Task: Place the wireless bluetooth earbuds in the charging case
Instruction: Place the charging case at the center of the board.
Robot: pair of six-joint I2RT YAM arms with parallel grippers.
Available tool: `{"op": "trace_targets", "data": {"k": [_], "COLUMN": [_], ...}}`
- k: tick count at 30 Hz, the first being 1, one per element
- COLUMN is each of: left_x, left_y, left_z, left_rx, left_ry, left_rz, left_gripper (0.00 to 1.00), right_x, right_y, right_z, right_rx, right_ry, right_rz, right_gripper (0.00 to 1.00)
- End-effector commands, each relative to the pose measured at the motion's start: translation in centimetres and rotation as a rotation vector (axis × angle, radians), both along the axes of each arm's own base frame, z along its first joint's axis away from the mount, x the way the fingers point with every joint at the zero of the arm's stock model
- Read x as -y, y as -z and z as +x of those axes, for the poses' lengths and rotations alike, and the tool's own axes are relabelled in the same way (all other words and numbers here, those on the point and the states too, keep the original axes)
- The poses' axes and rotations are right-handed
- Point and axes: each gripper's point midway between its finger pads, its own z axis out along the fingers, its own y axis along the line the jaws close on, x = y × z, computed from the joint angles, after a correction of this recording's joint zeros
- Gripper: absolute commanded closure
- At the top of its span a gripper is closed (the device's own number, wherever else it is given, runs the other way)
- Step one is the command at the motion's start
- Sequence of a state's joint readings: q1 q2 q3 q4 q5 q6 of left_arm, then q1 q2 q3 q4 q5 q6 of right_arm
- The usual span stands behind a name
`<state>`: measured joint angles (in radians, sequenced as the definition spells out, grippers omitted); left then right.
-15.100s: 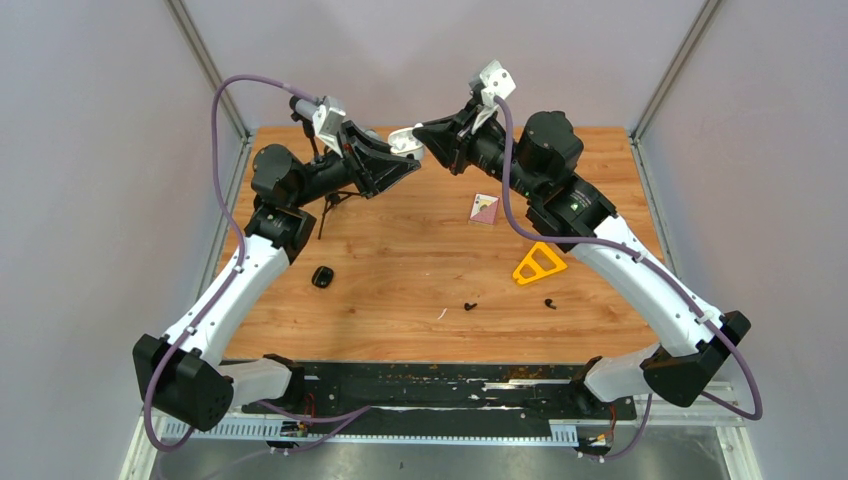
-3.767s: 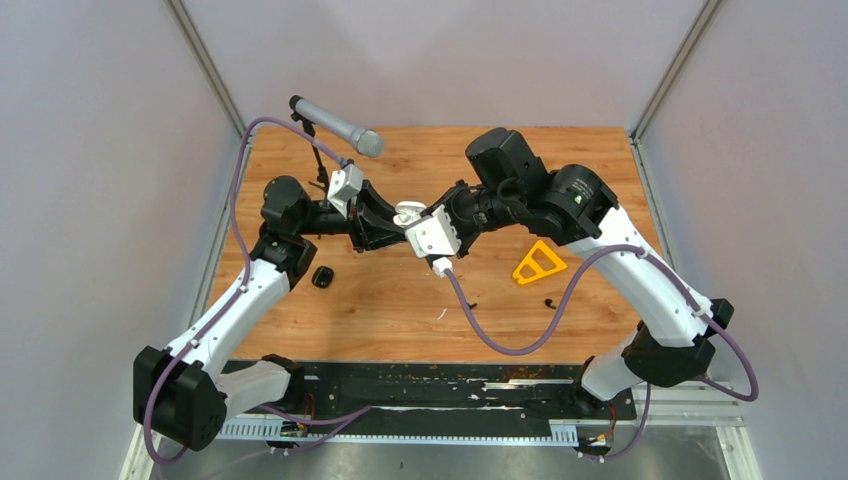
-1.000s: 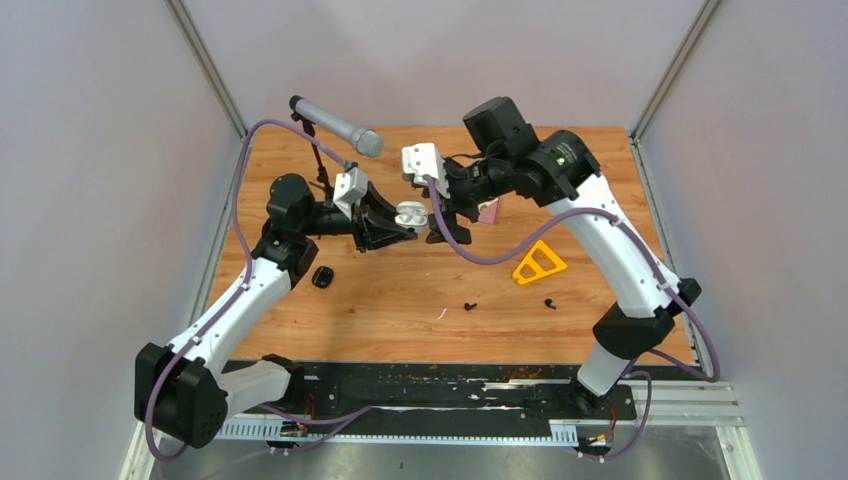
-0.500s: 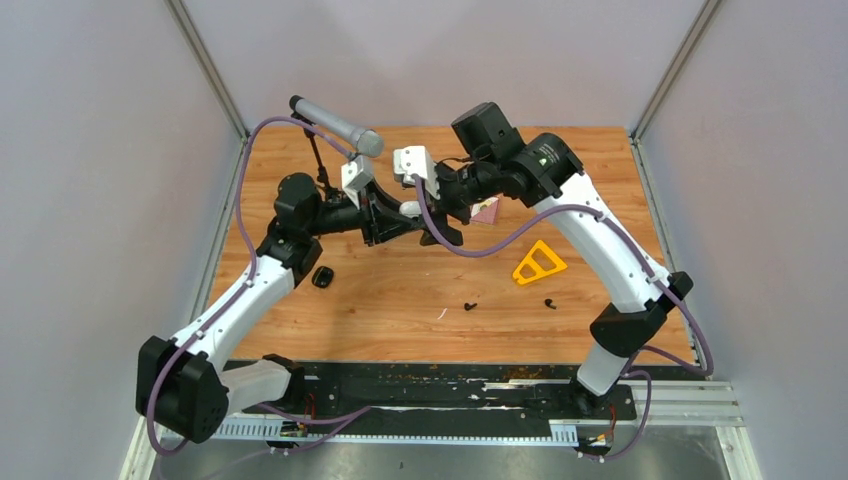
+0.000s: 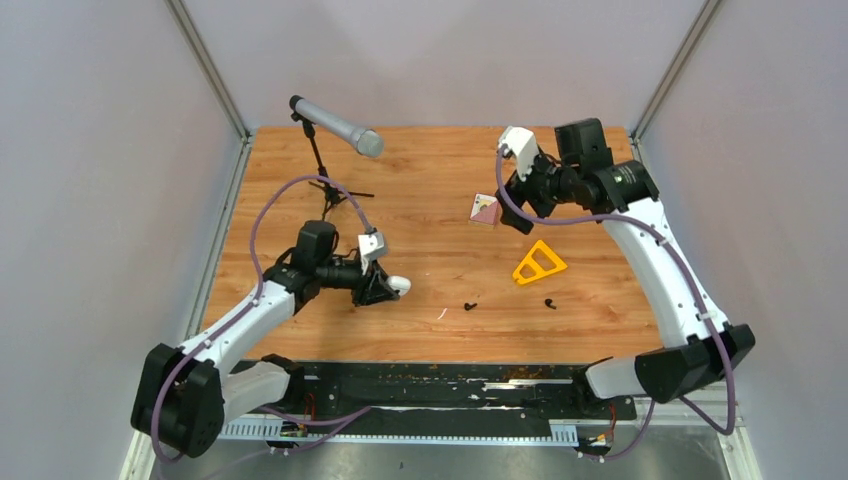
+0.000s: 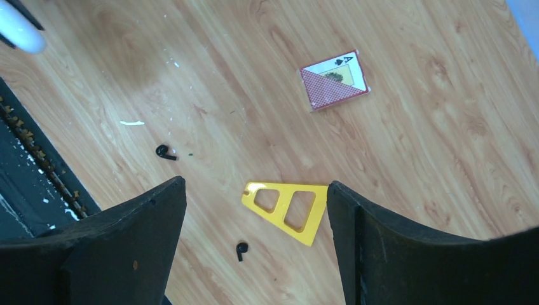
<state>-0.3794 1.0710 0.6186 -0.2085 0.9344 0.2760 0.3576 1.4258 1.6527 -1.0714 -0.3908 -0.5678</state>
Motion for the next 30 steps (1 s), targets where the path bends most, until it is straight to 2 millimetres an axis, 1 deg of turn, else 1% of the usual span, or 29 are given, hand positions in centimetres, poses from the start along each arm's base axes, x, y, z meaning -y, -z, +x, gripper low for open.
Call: {"op": "trace_targets", "data": {"k": [1, 4, 7, 9, 11, 13, 14, 15, 16, 18, 20, 21, 23, 26, 27, 29, 30], "left_x": [0.5, 2.0, 3.9, 4.9, 5.8, 6.5, 7.1, 7.5, 7.8, 7.8, 7.2, 7.2, 6.9, 6.0, 5.6, 4.4, 3.7], "left_y": [1.4, 2.1, 2.8, 4.4, 5.1, 5.3, 5.2, 5.5, 6.3, 8.5, 11.2, 11.7, 12.4, 12.5, 12.6, 12.7, 12.8], "left_z": [1.0, 4.0, 6.8, 8.7, 10.5, 12.5, 13.1, 13.6, 14.0, 14.6, 14.6, 14.6, 14.4, 14.2, 14.0, 13.7, 13.3], "left_rx": [-0.038, -0.188, -0.396, -0.538, -0.629, -0.693, -0.713, -0.740, -0.770, -0.822, -0.883, -0.891, -0.903, -0.900, -0.898, -0.865, -0.856], "left_ry": [-0.019, -0.101, -0.169, -0.251, -0.314, -0.406, -0.429, -0.449, -0.475, -0.551, -0.641, -0.655, -0.684, -0.710, -0.720, -0.744, -0.747], "left_rz": [-0.005, -0.035, -0.083, -0.071, -0.088, -0.145, -0.174, -0.179, -0.167, -0.095, -0.004, 0.016, 0.062, 0.116, 0.142, 0.214, 0.249], "left_gripper": [1.00, 0.97, 0.96, 0.95, 0.91, 0.83, 0.78, 0.75, 0.74, 0.72, 0.70, 0.69, 0.65, 0.54, 0.51, 0.41, 0.39], "right_x": [-0.6, 0.5, 1.9, 2.5, 2.7, 2.8, 2.9, 3.0, 3.0, 3.1, 3.3, 3.3, 3.4, 3.4, 3.4, 3.2, 3.1], "right_y": [-2.4, -1.4, -0.7, -0.6, -0.6, -0.5, -0.4, -0.3, -0.1, 0.0, 0.1, 0.0, -0.4, -0.8, -1.0, -1.2, -1.3], "right_z": [-1.4, -0.9, -0.1, 0.0, 0.0, -0.1, -0.3, -0.4, -0.5, -0.8, -0.9, -0.9, -0.8, -0.7, -0.5, -0.4, -0.3], "right_rx": [0.097, 0.098, 0.129, 0.143, 0.149, 0.148, 0.150, 0.148, 0.144, 0.145, 0.145, 0.147, 0.155, 0.165, 0.170, 0.172, 0.172], "right_ry": [0.012, 0.073, 0.137, 0.154, 0.159, 0.158, 0.156, 0.157, 0.156, 0.156, 0.156, 0.158, 0.161, 0.162, 0.161, 0.156, 0.149], "right_rz": [0.081, 0.053, -0.002, -0.024, -0.029, -0.032, -0.034, -0.036, -0.039, -0.041, -0.043, -0.044, -0.045, -0.046, -0.045, -0.042, -0.042], "right_gripper": [0.19, 0.19, 0.19, 0.19, 0.19, 0.19, 0.19, 0.19, 0.19, 0.19, 0.19, 0.19, 0.20, 0.20, 0.20, 0.20, 0.20]}}
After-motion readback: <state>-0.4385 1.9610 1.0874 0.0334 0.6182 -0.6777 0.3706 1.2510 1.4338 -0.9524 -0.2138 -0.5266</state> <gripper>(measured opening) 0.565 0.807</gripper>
